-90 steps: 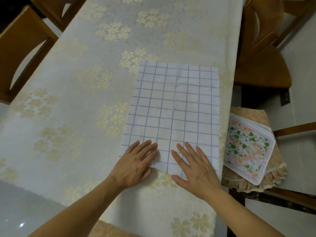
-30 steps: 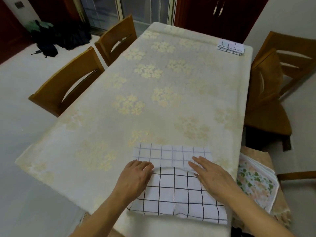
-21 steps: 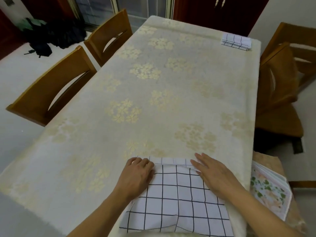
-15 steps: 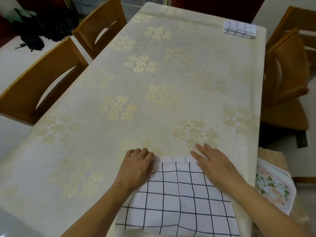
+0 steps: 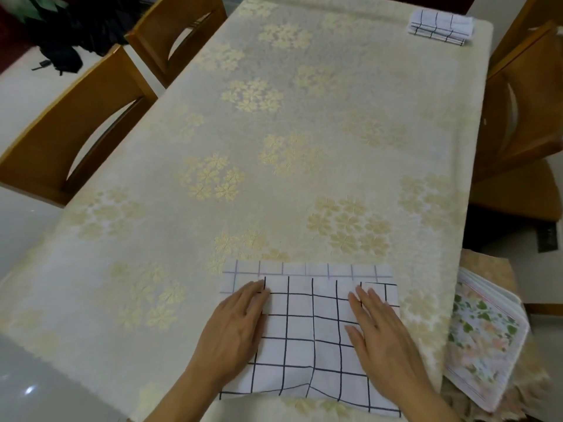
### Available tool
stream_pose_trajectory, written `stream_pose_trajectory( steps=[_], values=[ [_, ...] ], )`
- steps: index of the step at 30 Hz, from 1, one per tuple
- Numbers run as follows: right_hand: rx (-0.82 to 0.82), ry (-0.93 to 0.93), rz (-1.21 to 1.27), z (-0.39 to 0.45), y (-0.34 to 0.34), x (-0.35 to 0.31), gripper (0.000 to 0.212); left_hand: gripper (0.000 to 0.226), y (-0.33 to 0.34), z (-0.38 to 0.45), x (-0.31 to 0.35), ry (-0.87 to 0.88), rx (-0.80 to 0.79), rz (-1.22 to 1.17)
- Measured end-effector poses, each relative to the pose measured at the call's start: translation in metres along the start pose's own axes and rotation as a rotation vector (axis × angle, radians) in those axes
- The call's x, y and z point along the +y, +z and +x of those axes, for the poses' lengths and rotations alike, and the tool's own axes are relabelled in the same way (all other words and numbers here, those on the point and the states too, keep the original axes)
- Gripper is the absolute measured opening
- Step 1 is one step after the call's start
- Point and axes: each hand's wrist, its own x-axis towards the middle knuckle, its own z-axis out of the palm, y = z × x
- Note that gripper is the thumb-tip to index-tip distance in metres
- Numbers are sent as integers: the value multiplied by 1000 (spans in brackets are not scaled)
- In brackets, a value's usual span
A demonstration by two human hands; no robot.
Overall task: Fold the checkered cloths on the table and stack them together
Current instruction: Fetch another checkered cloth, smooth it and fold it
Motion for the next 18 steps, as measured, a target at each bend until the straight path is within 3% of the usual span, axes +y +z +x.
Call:
stream_pose_trajectory(
  steps=[9, 18],
  values=[
    [-30, 32, -106, 32, 8, 16, 70, 68, 15, 4, -10, -103, -163, 156],
    [-16, 5, -145, 46, 6, 17, 70, 66, 7, 19, -20, -141, -139, 124]
  ],
)
